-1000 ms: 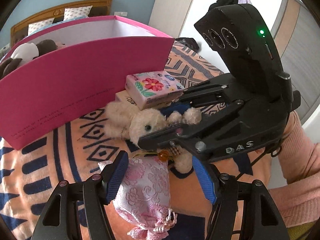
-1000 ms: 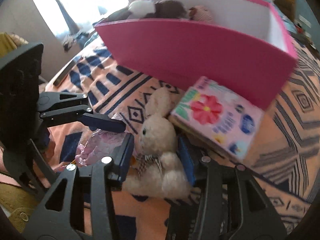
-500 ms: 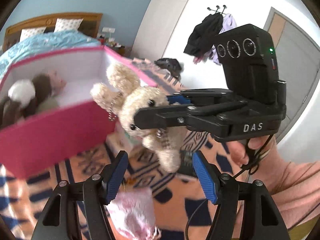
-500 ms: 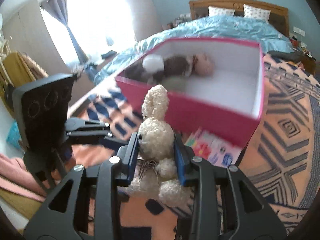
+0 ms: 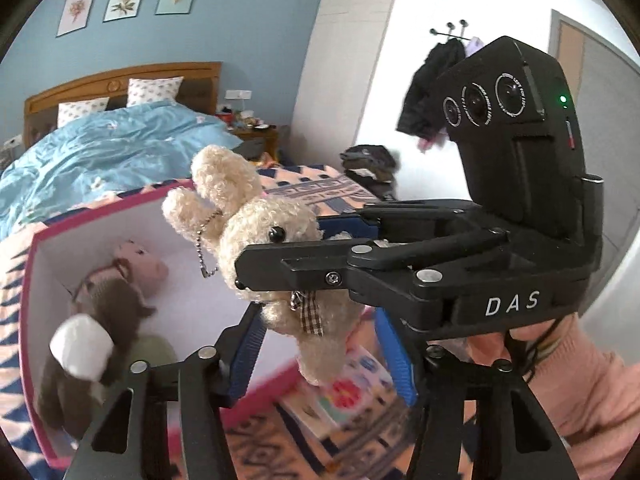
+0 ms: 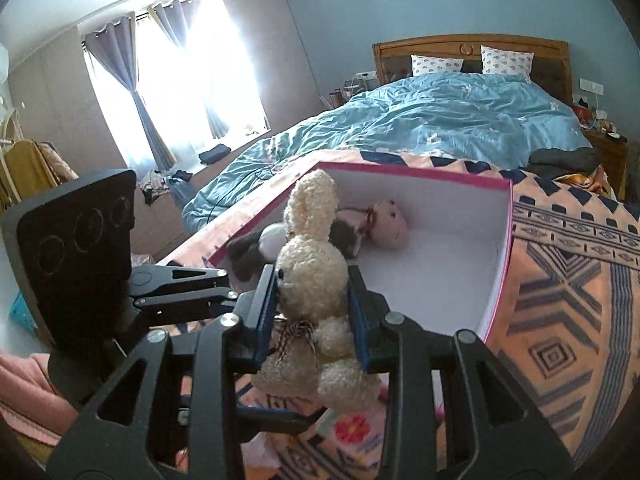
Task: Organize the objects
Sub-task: 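Carry the cream bunny into the pink box and release it, then move the right gripper to the pink fabric pouch and grasp it, then lift the pink pouch over the box, lower it in, open the right gripper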
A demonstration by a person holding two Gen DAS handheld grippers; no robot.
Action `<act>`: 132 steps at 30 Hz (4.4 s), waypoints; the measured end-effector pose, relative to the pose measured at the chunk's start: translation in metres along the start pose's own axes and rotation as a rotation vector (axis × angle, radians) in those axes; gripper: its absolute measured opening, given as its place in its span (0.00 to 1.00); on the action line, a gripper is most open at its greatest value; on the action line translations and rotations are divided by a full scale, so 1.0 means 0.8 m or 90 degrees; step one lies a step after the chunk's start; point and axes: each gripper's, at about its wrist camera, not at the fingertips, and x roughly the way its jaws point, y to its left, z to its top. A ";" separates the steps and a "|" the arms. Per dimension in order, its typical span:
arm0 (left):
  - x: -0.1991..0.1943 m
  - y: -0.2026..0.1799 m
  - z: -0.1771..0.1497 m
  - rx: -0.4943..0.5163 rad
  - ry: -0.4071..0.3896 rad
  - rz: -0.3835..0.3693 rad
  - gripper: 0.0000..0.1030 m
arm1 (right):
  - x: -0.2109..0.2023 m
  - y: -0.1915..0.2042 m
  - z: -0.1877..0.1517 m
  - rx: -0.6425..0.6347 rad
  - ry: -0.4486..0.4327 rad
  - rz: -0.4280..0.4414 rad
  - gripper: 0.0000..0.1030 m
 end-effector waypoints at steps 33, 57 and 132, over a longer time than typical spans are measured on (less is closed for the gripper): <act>0.040 0.063 0.043 -0.044 0.027 0.070 0.63 | 0.035 -0.099 0.036 0.066 0.038 -0.129 0.53; -0.042 0.015 -0.163 -0.110 0.080 0.000 0.70 | -0.011 0.046 -0.138 0.029 0.110 0.083 0.60; -0.048 0.006 0.032 0.069 -0.027 0.098 0.41 | -0.034 0.030 0.009 -0.050 -0.076 -0.092 0.45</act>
